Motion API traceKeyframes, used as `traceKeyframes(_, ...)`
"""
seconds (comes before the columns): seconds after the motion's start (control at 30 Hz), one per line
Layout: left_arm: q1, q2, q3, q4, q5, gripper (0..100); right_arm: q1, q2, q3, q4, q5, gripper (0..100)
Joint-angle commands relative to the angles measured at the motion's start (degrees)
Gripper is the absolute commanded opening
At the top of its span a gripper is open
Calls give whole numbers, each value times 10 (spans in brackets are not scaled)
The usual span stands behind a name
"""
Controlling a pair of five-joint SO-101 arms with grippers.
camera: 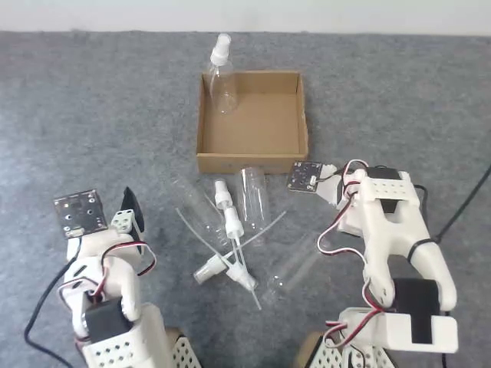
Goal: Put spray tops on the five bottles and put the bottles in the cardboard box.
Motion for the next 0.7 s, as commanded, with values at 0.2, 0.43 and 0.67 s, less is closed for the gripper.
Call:
traceKeyframes(0.2, -1, -4, -7, 0, 0, 174, 28, 1, -9, -1, 45, 288)
traceKeyframes(0.43, 0, -4, -7, 0, 0, 174, 22, 2, -7, -2, 45, 285)
traceKeyframes(0.67, 0, -4, -7, 0, 0, 174, 15, 2, -7, -5, 42, 285)
